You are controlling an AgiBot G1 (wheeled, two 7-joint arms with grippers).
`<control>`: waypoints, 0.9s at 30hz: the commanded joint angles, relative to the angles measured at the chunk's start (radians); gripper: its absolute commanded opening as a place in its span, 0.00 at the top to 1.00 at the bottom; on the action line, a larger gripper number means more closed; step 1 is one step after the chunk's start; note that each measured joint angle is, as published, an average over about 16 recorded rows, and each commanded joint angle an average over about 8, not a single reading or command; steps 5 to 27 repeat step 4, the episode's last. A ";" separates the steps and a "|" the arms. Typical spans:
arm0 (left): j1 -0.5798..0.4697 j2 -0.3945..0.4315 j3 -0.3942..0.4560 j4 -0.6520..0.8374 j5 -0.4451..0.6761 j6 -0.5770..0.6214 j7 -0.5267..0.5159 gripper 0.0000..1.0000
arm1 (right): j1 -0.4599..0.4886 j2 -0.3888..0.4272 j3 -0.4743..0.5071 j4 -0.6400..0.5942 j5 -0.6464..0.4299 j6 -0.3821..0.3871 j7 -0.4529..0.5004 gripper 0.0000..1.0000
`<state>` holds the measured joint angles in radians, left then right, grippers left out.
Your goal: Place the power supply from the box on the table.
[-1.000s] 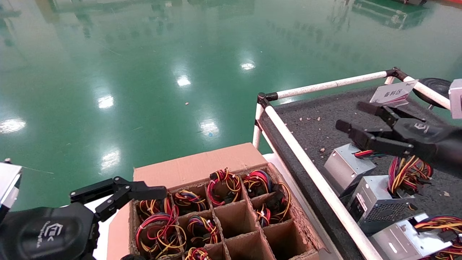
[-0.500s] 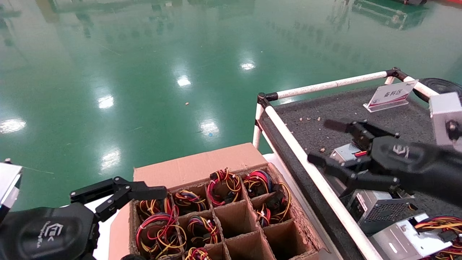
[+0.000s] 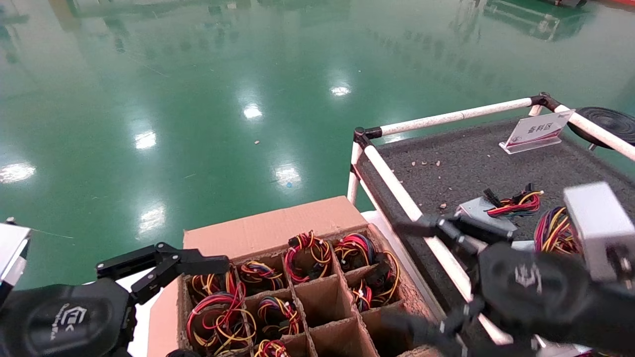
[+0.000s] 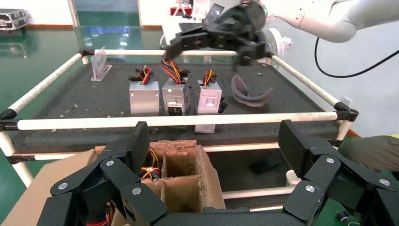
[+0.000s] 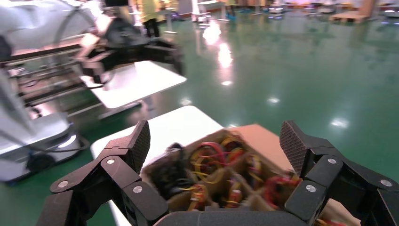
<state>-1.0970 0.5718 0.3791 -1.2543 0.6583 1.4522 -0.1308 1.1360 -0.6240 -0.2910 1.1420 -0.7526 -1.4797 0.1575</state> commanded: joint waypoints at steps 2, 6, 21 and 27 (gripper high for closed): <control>0.000 0.000 0.000 0.000 0.000 0.000 0.000 0.00 | -0.036 0.007 0.007 0.082 0.013 -0.009 0.017 0.00; 0.000 0.000 0.000 0.000 0.000 0.000 0.000 0.00 | -0.045 0.009 0.008 0.103 0.016 -0.012 0.022 0.00; 0.000 0.000 0.000 0.000 0.000 0.000 0.000 0.00 | -0.045 0.009 0.008 0.103 0.016 -0.012 0.022 0.00; 0.000 0.000 0.000 0.000 0.000 0.000 0.000 0.00 | -0.045 0.009 0.008 0.103 0.016 -0.012 0.022 0.00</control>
